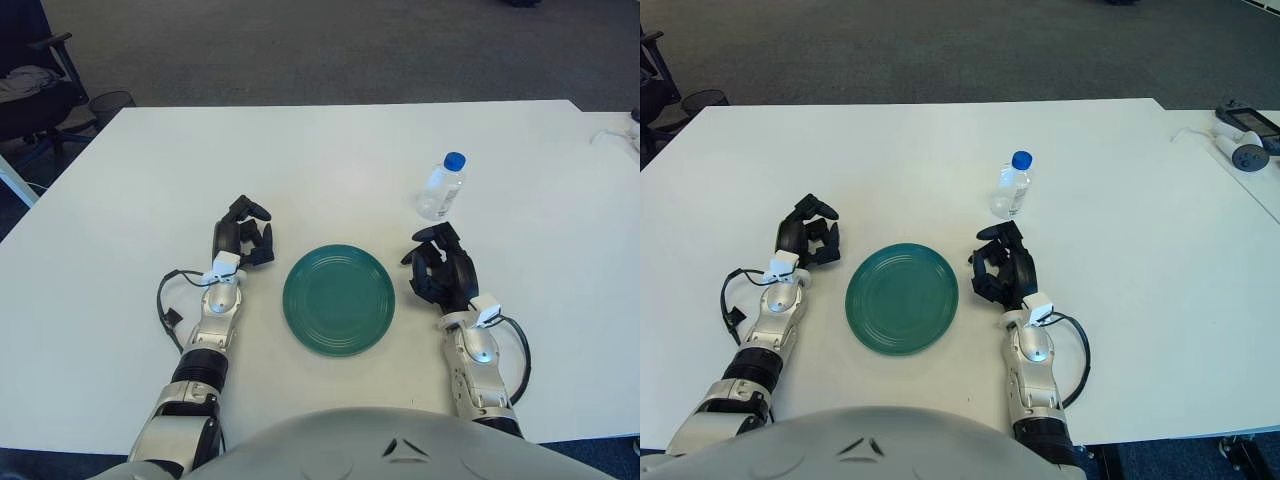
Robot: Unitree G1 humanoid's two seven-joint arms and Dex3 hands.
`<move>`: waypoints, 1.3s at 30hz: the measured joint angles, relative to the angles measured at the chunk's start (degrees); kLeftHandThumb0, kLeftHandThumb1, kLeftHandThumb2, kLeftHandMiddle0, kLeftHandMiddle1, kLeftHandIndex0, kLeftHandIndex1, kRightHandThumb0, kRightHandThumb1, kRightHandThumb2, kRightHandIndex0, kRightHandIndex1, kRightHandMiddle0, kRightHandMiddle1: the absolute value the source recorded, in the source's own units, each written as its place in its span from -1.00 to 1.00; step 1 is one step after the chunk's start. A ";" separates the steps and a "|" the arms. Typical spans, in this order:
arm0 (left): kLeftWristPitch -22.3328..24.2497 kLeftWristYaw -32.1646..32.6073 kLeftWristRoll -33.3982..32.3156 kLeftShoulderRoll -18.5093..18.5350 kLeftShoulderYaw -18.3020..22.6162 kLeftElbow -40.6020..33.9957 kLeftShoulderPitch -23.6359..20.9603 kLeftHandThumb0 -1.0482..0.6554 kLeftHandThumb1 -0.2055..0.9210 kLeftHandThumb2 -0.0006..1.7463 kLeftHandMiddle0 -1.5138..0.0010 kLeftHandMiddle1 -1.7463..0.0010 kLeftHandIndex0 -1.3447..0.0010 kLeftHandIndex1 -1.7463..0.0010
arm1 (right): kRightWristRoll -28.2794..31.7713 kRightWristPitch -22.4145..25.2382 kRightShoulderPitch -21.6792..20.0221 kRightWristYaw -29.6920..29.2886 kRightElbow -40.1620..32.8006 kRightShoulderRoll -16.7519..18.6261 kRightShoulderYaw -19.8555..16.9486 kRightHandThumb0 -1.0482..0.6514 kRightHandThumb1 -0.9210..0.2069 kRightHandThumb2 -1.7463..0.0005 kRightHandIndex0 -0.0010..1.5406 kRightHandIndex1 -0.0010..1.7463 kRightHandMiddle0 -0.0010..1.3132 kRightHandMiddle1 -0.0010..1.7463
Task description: Put the bottle into the plate.
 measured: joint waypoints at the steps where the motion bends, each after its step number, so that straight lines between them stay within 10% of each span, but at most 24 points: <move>1: -0.01 0.00 0.00 0.00 0.00 0.01 0.00 -0.32 -0.07 0.50 -0.52 -1.00 0.10 -1.00 | 0.00 -0.19 0.15 -0.17 -0.06 0.06 -0.07 0.23 -0.48 0.06 -0.31 0.83 -0.51 0.72; 17: -0.45 -0.43 -0.67 -0.16 -0.01 1.35 -0.86 -0.33 -0.10 0.52 -0.50 -1.00 0.08 -1.00 | -5.69 -6.15 1.62 -12.96 0.21 2.01 -3.44 0.23 -0.83 0.24 -0.65 0.98 -0.80 0.90; 20: -0.67 -0.73 -0.93 -0.09 0.11 1.77 -1.11 -0.33 -0.09 0.52 -0.49 -1.00 0.08 -1.00 | -7.09 -6.26 1.57 -16.25 0.31 2.11 -3.48 0.03 -0.94 0.35 -0.76 0.72 -0.79 0.96; 25: -0.93 -1.43 -1.58 0.21 0.35 2.27 -1.32 -0.33 -0.09 0.51 -0.49 -1.00 0.09 -1.00 | -7.37 -5.84 1.45 -21.56 0.36 2.22 -3.49 -0.20 -0.50 -0.02 -0.83 0.31 -0.97 0.43; 39: -2.32 -6.05 -5.69 0.25 1.82 3.04 -1.37 -0.33 -0.09 0.52 -0.49 -1.00 0.08 -1.00 | -9.86 -3.57 1.02 -31.29 0.38 2.29 -2.79 -0.36 -0.64 0.16 -0.82 0.03 -1.00 0.21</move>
